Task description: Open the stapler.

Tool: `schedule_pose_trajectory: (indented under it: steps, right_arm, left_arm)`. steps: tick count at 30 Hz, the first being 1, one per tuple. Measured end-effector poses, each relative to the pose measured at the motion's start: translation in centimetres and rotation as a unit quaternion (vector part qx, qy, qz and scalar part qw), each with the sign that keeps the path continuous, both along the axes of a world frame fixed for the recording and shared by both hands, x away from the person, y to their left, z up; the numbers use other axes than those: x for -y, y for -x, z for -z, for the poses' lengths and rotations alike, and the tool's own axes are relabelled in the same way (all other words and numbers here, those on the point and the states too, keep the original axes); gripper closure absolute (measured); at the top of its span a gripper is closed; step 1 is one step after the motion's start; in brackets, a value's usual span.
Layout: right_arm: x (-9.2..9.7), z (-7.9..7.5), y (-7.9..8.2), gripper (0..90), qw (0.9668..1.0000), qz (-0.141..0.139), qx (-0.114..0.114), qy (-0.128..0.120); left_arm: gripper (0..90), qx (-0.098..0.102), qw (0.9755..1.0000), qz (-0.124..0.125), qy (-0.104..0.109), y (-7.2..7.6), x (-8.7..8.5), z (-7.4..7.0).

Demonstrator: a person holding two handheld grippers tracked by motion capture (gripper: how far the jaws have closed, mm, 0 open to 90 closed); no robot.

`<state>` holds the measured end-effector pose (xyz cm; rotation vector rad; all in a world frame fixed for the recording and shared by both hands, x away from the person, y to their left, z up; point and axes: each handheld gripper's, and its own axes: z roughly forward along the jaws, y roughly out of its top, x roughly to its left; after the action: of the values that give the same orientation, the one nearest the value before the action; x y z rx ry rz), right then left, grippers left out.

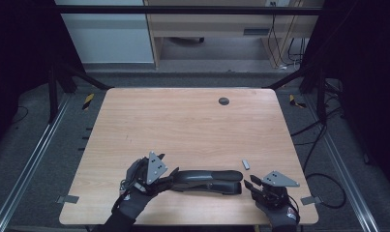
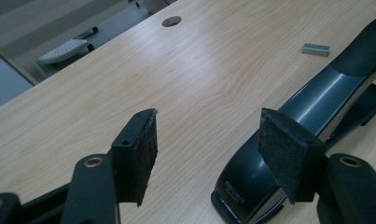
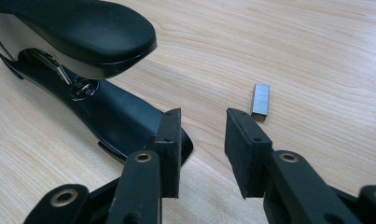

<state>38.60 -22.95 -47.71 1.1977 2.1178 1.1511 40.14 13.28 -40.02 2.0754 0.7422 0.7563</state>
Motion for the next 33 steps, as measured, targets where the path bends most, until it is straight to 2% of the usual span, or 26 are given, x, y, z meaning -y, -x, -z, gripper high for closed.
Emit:
schedule_pose_trajectory:
  steps: [10, 15, 22, 28, 30, 33]
  right_arm:
    - [-0.1, 0.0, 0.1, 66.5, 1.0000, 0.000, -0.006, -0.003]
    - [-0.3, 0.1, 0.1, 66.5, 1.0000, -0.003, -0.005, 0.003]
    - [-0.5, 0.1, 0.1, 66.1, 0.9999, -0.009, -0.006, 0.004]
    - [-0.7, 0.1, 0.1, 69.3, 0.9999, -0.016, -0.005, 0.002]
    - [-0.6, 0.2, 0.1, 70.7, 0.9998, -0.018, -0.005, 0.002]
    - [-0.6, 0.1, 0.2, 73.0, 0.9998, -0.014, -0.013, -0.004]
  left_arm:
    - [37.1, 0.008, 0.9994, 0.029, -0.017, 0.5, 2.6, -0.4]
    - [37.3, 0.013, 0.9986, 0.040, -0.031, 0.7, 3.7, -0.4]
    - [36.3, 0.016, 0.9978, 0.049, -0.042, 0.8, 5.0, -0.4]
    - [34.6, 0.019, 0.9968, 0.060, -0.049, 1.0, 6.3, -0.4]
    - [34.1, 0.020, 0.9962, 0.063, -0.057, 1.1, 6.7, -0.4]
    - [33.2, 0.023, 0.9957, 0.067, -0.060, 1.2, 7.2, -0.4]
